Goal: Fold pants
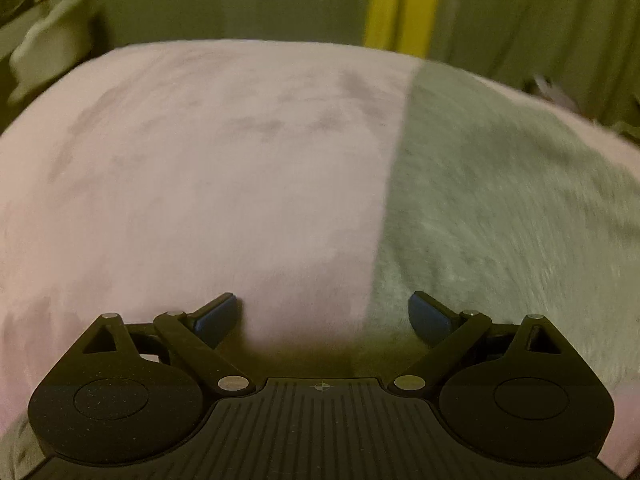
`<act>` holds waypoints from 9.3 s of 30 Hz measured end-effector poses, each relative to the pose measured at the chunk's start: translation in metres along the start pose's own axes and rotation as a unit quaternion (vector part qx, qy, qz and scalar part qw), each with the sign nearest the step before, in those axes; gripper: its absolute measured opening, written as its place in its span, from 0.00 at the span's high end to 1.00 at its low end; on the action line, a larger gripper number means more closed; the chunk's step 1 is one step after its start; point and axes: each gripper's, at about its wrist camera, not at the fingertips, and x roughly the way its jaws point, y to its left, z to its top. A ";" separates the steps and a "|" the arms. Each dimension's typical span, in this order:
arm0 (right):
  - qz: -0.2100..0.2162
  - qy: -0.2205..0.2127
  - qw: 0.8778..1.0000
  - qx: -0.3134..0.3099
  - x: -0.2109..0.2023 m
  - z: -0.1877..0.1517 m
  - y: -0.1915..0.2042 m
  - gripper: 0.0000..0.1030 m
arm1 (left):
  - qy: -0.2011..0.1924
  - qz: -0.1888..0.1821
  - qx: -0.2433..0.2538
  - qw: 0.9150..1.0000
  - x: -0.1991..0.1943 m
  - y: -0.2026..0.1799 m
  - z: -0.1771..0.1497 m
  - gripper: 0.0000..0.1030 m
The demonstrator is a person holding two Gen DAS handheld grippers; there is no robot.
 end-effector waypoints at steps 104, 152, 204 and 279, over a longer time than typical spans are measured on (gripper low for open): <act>0.175 0.046 0.982 0.048 0.061 0.026 -0.051 0.15 | 0.026 -0.279 -0.038 0.959 0.065 -0.069 0.051 0.27; 0.039 -0.051 0.994 -0.089 0.028 0.040 -0.013 0.04 | -0.087 -0.081 0.123 0.985 -0.022 -0.124 0.033 0.07; -0.073 -0.034 0.971 -0.226 0.000 -0.067 0.077 0.04 | -0.040 -0.037 0.131 0.990 -0.057 -0.146 -0.049 0.03; -0.087 -0.063 0.982 -0.158 0.014 -0.053 0.069 0.04 | -0.048 -0.063 0.114 0.990 -0.038 -0.146 -0.041 0.02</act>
